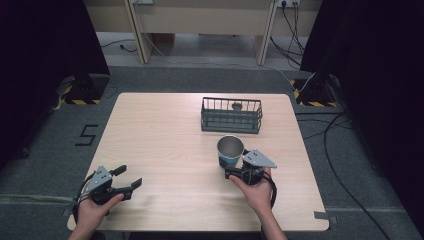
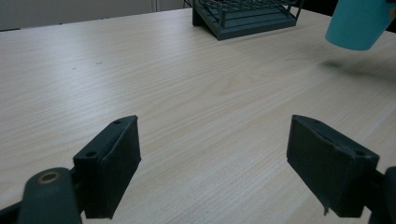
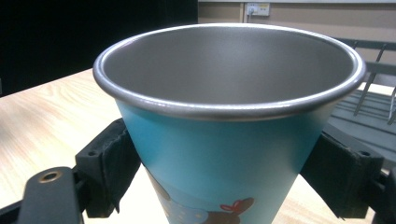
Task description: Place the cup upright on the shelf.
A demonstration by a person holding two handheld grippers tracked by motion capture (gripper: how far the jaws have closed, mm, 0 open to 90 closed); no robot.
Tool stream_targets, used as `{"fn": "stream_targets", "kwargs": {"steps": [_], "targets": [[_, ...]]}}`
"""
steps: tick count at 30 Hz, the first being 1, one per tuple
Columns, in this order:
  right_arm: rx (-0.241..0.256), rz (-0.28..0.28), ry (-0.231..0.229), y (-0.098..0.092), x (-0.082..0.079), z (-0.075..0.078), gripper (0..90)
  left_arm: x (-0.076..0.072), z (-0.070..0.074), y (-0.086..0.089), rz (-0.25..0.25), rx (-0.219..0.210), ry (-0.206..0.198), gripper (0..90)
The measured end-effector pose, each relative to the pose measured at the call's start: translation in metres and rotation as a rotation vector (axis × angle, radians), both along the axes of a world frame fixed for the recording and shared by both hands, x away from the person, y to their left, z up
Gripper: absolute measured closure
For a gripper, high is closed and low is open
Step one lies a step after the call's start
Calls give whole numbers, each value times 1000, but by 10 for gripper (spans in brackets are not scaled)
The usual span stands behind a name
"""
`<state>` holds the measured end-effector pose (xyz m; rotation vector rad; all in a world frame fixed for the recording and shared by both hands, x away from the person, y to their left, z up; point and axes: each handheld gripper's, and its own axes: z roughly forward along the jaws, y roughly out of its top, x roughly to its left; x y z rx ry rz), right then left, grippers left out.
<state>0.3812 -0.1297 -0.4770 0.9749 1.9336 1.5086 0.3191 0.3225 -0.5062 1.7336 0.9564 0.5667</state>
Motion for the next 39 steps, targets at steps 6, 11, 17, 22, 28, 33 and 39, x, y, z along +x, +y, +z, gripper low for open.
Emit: {"fn": "stream_targets", "kwargs": {"steps": [6, 11, 17, 22, 28, 33, 39], "targets": [[7, -14, -18, -1, 3, 9, 180, 0, 0, 0, 0, -2, 0, 169], [6, -32, -37, -4, 7, 15, 180, 0, 0, 0, 1, -4, 1, 169], [8, -48, -46, -5, 11, 21, 180, 0, 0, 0, 0, -4, 1, 170], [13, -51, -50, -4, 14, 25, 180, 0, 0, 0, 0, -5, 1, 170], [19, -53, -58, -4, 17, 28, 180, 0, 0, 0, 0, -7, 1, 171], [19, -65, -59, -5, 19, 31, 180, 0, 0, 0, 2, -9, 1, 171], [23, -69, -63, -4, 23, 35, 180, 0, 0, 0, 0, -8, 1, 172]]}}
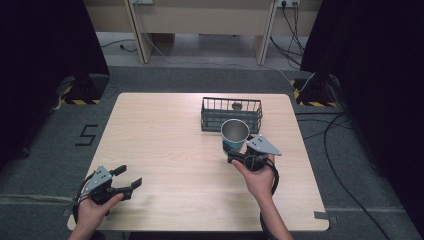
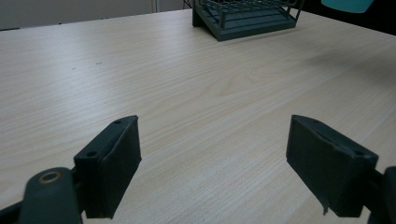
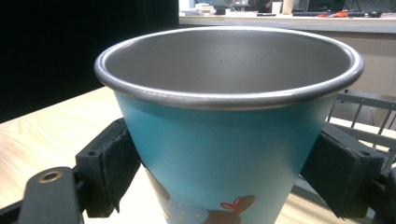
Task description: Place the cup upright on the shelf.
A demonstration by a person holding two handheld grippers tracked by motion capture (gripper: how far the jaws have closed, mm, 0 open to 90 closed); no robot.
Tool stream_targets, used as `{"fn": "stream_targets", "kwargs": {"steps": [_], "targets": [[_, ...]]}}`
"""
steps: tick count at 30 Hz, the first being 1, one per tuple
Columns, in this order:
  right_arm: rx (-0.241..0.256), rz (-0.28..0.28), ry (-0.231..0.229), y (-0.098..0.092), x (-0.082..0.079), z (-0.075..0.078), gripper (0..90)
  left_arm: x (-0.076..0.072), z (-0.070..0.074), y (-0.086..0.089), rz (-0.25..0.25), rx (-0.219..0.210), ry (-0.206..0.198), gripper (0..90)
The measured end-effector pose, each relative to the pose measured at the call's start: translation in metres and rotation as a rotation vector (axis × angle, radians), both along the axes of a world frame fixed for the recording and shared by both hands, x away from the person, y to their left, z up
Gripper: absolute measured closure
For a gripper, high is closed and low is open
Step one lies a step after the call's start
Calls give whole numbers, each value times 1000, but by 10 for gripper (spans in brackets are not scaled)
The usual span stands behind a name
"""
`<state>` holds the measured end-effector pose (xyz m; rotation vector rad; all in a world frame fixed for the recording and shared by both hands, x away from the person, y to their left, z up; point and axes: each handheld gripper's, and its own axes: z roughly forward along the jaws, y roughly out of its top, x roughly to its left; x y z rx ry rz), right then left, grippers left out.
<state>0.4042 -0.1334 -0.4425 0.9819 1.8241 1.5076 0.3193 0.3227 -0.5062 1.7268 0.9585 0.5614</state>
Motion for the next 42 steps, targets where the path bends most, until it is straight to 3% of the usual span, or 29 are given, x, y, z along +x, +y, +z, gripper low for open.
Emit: {"fn": "stream_targets", "kwargs": {"steps": [42], "targets": [[37, -65, -35, 6, 40, 33, 180, 0, 0, 0, -1, -6, -1, 179]]}}
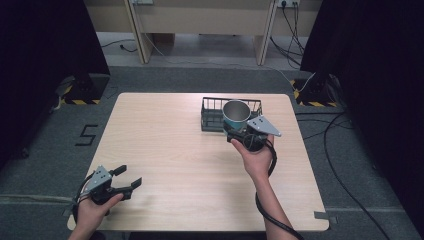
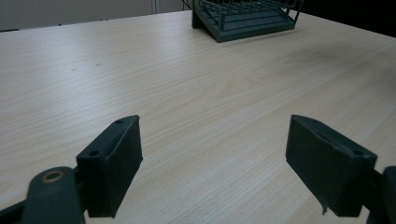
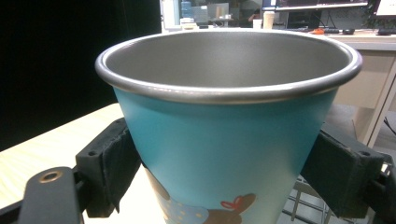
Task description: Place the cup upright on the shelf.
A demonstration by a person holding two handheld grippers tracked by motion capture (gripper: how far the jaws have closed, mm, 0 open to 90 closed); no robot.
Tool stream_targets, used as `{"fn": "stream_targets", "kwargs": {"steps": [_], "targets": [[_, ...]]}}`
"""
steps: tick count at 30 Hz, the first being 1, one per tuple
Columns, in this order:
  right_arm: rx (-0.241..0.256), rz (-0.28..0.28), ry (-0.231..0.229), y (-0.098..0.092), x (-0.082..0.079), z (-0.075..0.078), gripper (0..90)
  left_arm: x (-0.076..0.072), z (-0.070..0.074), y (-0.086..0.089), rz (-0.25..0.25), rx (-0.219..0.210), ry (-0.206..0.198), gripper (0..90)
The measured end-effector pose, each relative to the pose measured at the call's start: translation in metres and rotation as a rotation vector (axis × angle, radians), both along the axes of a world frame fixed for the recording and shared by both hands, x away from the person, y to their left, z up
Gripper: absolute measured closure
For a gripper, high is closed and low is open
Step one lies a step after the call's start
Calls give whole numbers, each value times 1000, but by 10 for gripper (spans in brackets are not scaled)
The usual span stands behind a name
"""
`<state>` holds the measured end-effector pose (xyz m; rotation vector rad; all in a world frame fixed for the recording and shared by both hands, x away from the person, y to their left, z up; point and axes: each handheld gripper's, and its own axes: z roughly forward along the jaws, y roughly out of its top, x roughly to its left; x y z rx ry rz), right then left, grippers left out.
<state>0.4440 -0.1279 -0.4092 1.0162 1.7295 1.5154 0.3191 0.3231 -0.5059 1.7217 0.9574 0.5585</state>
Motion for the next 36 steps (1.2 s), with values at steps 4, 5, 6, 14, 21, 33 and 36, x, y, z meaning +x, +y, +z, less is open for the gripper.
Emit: {"fn": "stream_targets", "kwargs": {"steps": [4, 5, 6, 14, 21, 33, 36], "targets": [[-2, -3, 2, 0, 3, 1, 180, 0, 0, 0, 0, -1, -1, 179], [0, -7, 3, 0, 5, 1, 180, 0, 0, 0, 0, -1, 0, 179], [0, -9, 1, 0, 6, 2, 180, 0, 0, 0, 0, -1, 0, 179], [1, -19, 3, 0, 13, 3, 180, 0, 0, 0, 1, -3, 2, 178], [3, -31, 3, 0, 21, 7, 180, 0, 0, 0, 1, -4, 3, 179], [13, -48, 15, -1, 33, 10, 180, 0, 0, 0, 0, -4, 3, 179], [17, -50, 15, 0, 36, 12, 180, 0, 0, 0, 1, -9, 2, 179]]}}
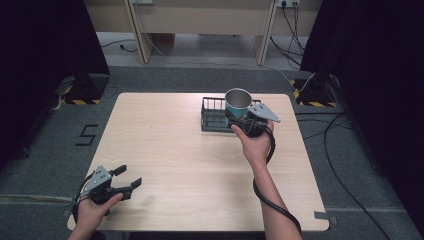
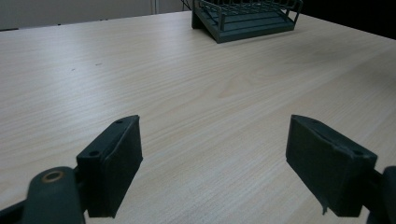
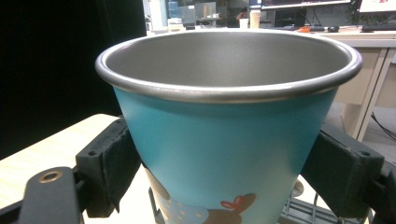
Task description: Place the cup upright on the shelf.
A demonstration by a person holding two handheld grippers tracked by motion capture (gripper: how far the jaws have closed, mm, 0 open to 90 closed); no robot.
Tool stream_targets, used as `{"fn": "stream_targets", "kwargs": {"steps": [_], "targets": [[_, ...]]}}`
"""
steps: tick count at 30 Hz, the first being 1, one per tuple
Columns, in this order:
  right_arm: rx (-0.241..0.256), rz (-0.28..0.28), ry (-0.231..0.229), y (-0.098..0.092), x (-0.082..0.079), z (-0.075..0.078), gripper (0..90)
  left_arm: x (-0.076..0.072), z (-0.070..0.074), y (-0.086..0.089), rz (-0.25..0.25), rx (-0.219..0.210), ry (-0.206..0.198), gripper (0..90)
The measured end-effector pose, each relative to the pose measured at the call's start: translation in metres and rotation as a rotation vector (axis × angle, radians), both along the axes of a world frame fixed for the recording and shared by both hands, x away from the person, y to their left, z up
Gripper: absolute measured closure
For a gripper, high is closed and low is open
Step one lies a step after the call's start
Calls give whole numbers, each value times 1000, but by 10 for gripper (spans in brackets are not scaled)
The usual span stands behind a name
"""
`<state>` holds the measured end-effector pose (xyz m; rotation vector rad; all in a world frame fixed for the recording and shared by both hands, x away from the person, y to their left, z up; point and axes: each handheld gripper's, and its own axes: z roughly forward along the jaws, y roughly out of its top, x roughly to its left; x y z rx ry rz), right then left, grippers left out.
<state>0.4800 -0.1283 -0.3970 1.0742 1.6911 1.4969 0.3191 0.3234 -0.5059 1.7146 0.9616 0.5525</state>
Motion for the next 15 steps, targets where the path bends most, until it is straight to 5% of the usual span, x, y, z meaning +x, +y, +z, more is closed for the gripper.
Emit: {"fn": "stream_targets", "kwargs": {"steps": [15], "targets": [[11, -30, 3, -3, 16, 9, 180, 0, 0, 0, -2, -1, -1, 179]]}}
